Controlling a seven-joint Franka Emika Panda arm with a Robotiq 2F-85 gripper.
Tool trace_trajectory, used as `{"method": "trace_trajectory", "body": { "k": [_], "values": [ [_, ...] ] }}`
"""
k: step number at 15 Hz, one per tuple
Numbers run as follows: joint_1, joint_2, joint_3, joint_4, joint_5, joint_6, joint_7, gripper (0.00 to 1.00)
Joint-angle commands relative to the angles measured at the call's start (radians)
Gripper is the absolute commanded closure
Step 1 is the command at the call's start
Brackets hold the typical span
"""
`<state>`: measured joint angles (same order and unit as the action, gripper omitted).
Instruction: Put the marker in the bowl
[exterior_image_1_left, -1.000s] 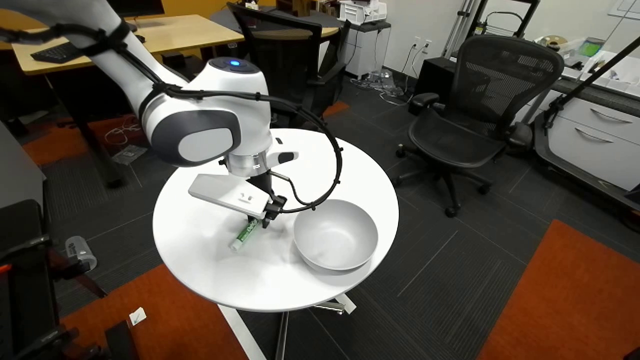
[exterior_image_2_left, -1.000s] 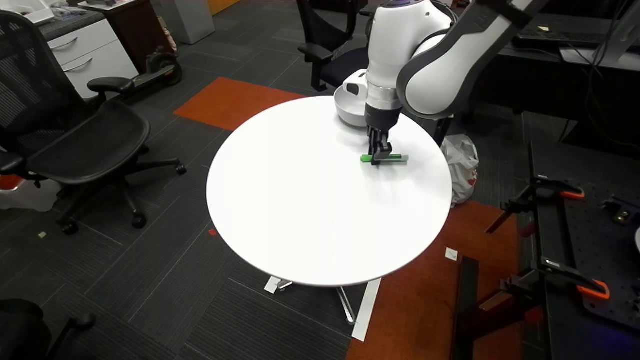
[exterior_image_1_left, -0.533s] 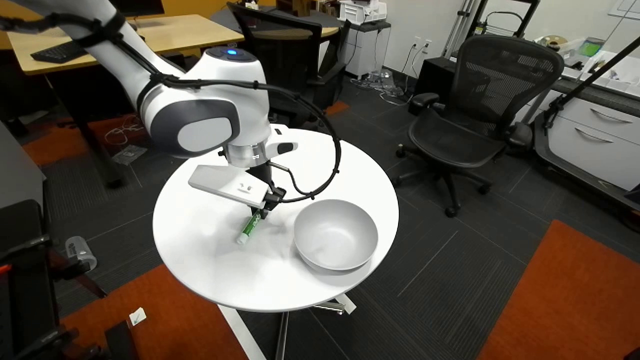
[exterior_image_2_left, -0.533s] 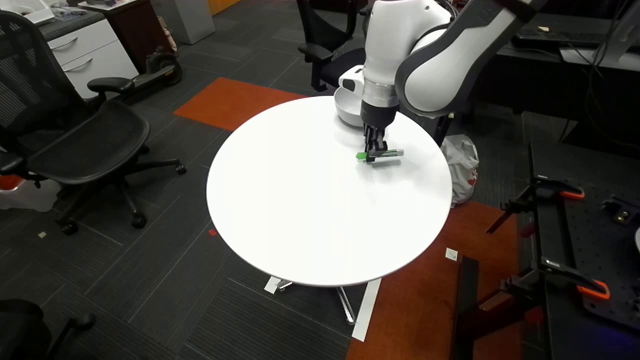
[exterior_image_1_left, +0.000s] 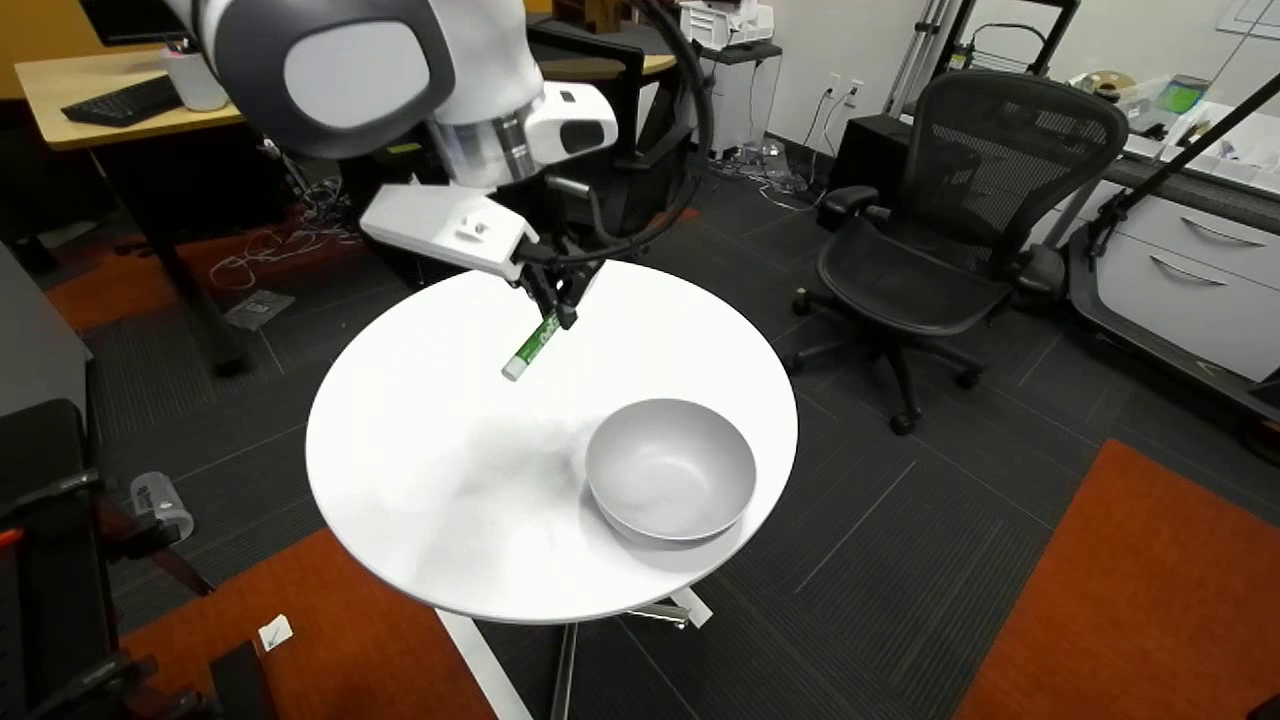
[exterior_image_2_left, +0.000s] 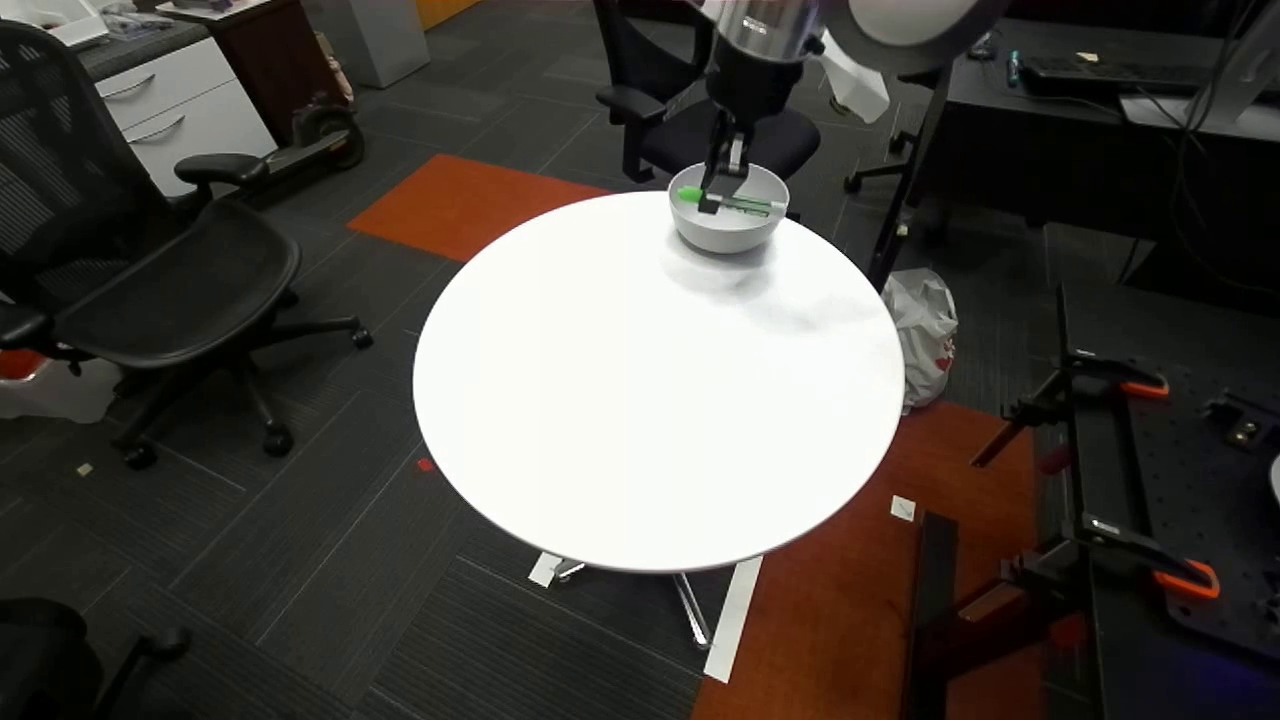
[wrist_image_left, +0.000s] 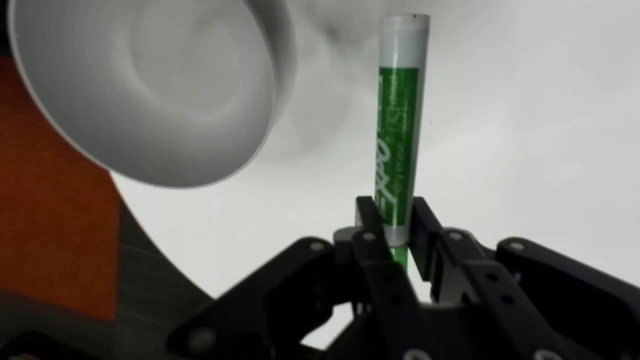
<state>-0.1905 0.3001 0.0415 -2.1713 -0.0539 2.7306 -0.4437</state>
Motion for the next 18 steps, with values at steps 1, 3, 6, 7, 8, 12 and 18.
{"method": "trace_trajectory", "body": {
  "k": [1, 3, 6, 7, 8, 12, 18],
  "values": [
    [-0.024, -0.094, -0.025, 0.013, 0.074, -0.066, 0.017, 0.95],
    [-0.030, -0.090, -0.054, 0.060, 0.102, -0.108, 0.022, 0.95],
    [-0.043, -0.044, -0.096, 0.145, 0.132, -0.174, 0.035, 0.95],
    [-0.050, -0.015, -0.107, 0.181, 0.142, -0.201, 0.036, 0.95],
    [-0.056, 0.007, -0.115, 0.209, 0.151, -0.225, 0.037, 0.95],
    [-0.079, 0.130, -0.123, 0.343, 0.168, -0.318, 0.054, 0.95],
    [-0.111, 0.283, -0.103, 0.483, 0.181, -0.325, 0.079, 0.95]
  ]
}}
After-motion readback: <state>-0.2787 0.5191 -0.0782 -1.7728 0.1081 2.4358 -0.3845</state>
